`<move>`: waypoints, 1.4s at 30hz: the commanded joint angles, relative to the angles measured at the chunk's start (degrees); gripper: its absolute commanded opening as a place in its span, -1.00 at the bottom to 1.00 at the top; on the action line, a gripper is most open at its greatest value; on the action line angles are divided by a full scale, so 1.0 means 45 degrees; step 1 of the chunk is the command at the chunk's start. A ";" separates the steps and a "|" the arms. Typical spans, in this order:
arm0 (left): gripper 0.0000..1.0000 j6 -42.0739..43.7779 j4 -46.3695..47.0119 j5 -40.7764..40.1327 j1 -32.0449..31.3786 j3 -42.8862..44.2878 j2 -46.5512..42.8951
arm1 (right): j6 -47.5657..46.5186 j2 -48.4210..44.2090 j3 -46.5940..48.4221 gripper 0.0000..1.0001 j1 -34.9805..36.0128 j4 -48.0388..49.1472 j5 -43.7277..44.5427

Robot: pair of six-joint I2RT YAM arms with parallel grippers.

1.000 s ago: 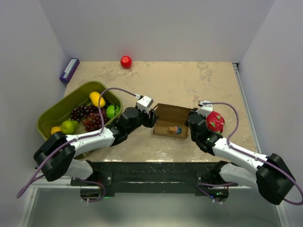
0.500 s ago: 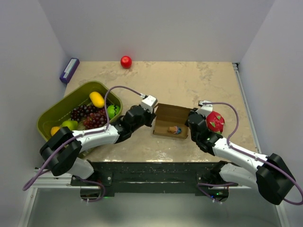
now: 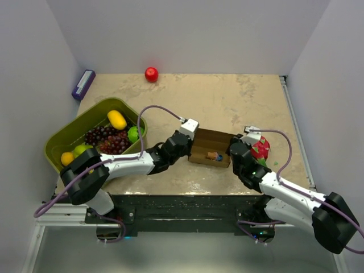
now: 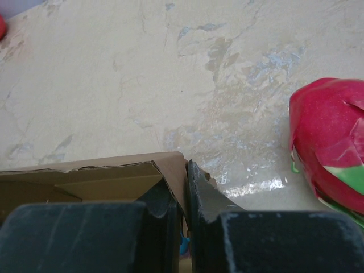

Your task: Fold the paper box

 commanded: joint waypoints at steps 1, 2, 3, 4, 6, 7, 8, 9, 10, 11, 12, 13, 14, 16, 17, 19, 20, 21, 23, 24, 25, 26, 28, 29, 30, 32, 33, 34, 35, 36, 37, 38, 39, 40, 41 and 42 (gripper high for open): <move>-1.00 -0.1104 -0.0406 -0.0708 -0.0496 -0.0425 0.0430 | 0.0883 -0.0550 -0.0582 -0.81 0.0132 -0.0315 0.0002; -1.00 -0.1202 -0.0348 -0.0788 -0.0516 -0.0543 0.0430 | 0.0941 -0.0649 -0.0641 -0.80 0.0113 -0.0296 -0.0096; -1.00 -0.1319 -0.0308 -0.0789 -0.0536 -0.0621 0.0391 | 0.1000 -0.0708 -0.0661 -0.78 0.0132 -0.0334 -0.0174; -1.00 -0.1359 -0.0231 -0.0808 -0.0613 -0.0777 0.0371 | 0.1078 -0.0747 -0.0680 -0.78 0.0133 -0.0412 -0.0214; -1.00 -0.1417 -0.0113 -0.0963 -0.0731 -0.0876 0.0390 | 0.1293 -0.0825 -0.0622 -0.73 0.0152 -0.0742 -0.0233; -1.00 -0.1437 -0.0113 -0.1061 -0.0847 -0.0915 0.0410 | 0.1371 -0.0826 -0.0506 -0.70 0.0133 -0.0880 -0.0253; -1.00 -0.1457 -0.0190 -0.1178 -0.0887 -0.0915 0.0468 | 0.1565 -0.0845 -0.0466 -0.64 0.0152 -0.1056 -0.0350; -1.00 -0.1495 -0.0229 -0.1353 -0.0926 -0.0935 0.0507 | 0.1683 -0.0864 -0.0408 -0.61 0.0152 -0.1386 -0.0409; -1.00 -0.1515 -0.0249 -0.1452 -0.0985 -0.0993 0.0527 | 0.1819 -0.0865 -0.0291 -0.56 0.0152 -0.1621 -0.0467; -1.00 -0.1554 -0.0307 -0.1550 -0.1004 -0.1032 0.0585 | 0.2092 -0.0923 -0.0232 -0.40 0.0152 -0.1836 -0.0545; -1.00 -0.1651 -0.0327 -0.1802 -0.1043 -0.1090 0.0605 | 0.2210 -0.1078 -0.0154 -0.30 0.0171 -0.2322 -0.0739; -1.00 -0.1729 -0.0347 -0.1901 -0.1082 -0.1207 0.0605 | 0.2327 -0.1176 0.0021 -0.20 0.0152 -0.2559 -0.0838; -1.00 -0.1788 -0.0289 -0.1960 -0.1102 -0.1285 0.0625 | 0.2483 -0.1293 0.0100 0.00 0.0152 -0.2697 -0.0936; -1.00 -0.1906 -0.0152 -0.2058 -0.1199 -0.1480 0.0644 | 0.2582 -0.1664 0.0372 0.22 0.0152 -0.3419 -0.1248; -1.00 -0.1983 -0.0074 -0.2116 -0.1239 -0.1520 0.0645 | 0.2737 -0.1801 0.0452 0.40 0.0152 -0.3653 -0.1346; -1.00 -0.2101 -0.0054 -0.2214 -0.1336 -0.1501 0.0683 | 0.2875 -0.2112 0.0685 0.50 0.0152 -0.4278 -0.1580; -1.00 -0.2198 -0.0054 -0.2195 -0.1356 -0.1462 0.0684 | 0.2992 -0.2192 0.0725 0.53 0.0152 -0.4415 -0.1658; -1.00 -0.2257 -0.0073 -0.2156 -0.1376 -0.1443 0.0684 | 0.3070 -0.2270 0.0784 0.53 0.0152 -0.4745 -0.1679; -1.00 -0.2374 -0.0132 -0.2059 -0.1415 -0.1306 0.0684 | 0.3090 -0.2310 0.0843 0.44 0.0152 -0.4865 -0.1796; -1.00 -0.2413 -0.0132 -0.2000 -0.1415 -0.1267 0.0684 | 0.3129 -0.2271 0.0824 0.42 0.0171 -0.4885 -0.1796; -1.00 -0.2452 -0.0132 -0.1961 -0.1415 -0.1228 0.0684 | 0.3110 -0.2232 0.0785 0.40 0.0152 -0.4827 -0.1815; -1.00 -0.2453 -0.0113 -0.1941 -0.1453 -0.1208 0.0703 | 0.3071 -0.2096 0.0746 0.36 0.0171 -0.4769 -0.1796; -1.00 -0.2434 -0.0132 -0.1961 -0.1473 -0.1150 0.0742 | 0.3012 -0.1920 0.0648 0.30 0.0152 -0.4593 -0.1796; -1.00 -0.2433 -0.0171 -0.1980 -0.1473 -0.1130 0.0800 | 0.2954 -0.1745 0.0628 0.24 0.0152 -0.4496 -0.1738; -1.00 -0.2433 -0.0171 -0.1980 -0.1493 -0.1130 0.0801 | 0.2934 -0.1647 0.0609 0.17 0.0171 -0.4340 -0.1718; -1.00 -0.2472 -0.0171 -0.1980 -0.1493 -0.1130 0.0878 | 0.2876 -0.1413 0.0589 -0.02 0.0152 -0.4280 -0.1640; -1.00 -0.2511 -0.0191 -0.1942 -0.1493 -0.1111 0.0879 | 0.2876 -0.1373 0.0589 -0.08 0.0171 -0.4183 -0.1640; -1.00 -0.2531 -0.0191 -0.1903 -0.1512 -0.1091 0.0898 | 0.2876 -0.1334 0.0492 -0.14 0.0172 -0.4124 -0.1640; -1.00 -0.2647 -0.0133 -0.1844 -0.1512 -0.1072 0.0898 | 0.2876 -0.1295 0.0453 -0.25 0.0172 -0.4066 -0.1678; -1.00 -0.2687 -0.0093 -0.1689 -0.1570 -0.1052 0.0898 | 0.2876 -0.1236 0.0394 -0.30 0.0152 -0.3872 -0.1698; -1.00 -0.2726 -0.0054 -0.1610 -0.1610 -0.1013 0.0918 | 0.2895 -0.1216 0.0258 -0.35 0.0152 -0.3792 -0.1698; -1.00 -0.2784 0.0023 -0.1570 -0.1649 -0.0974 0.0957 | 0.2953 -0.1197 0.0199 -0.40 0.0152 -0.3714 -0.1718; -1.00 -0.2824 0.0043 -0.1512 -0.1746 -0.0935 0.0976 | 0.2992 -0.1119 0.0102 -0.40 0.0171 -0.3675 -0.1698; -1.00 -0.2882 0.0082 -0.1473 -0.1766 -0.0915 0.1035 | 0.3051 -0.1138 0.0081 -0.41 0.0152 -0.3713 -0.1698; -1.00 -0.2960 0.0083 -0.1434 -0.1786 -0.0896 0.1132 | 0.3090 -0.1119 0.0043 -0.43 0.0171 -0.3714 -0.1679; -1.00 -0.3019 0.0083 -0.1356 -0.1805 -0.0896 0.1171 | 0.3148 -0.1099 0.0004 -0.45 0.0172 -0.3694 -0.1659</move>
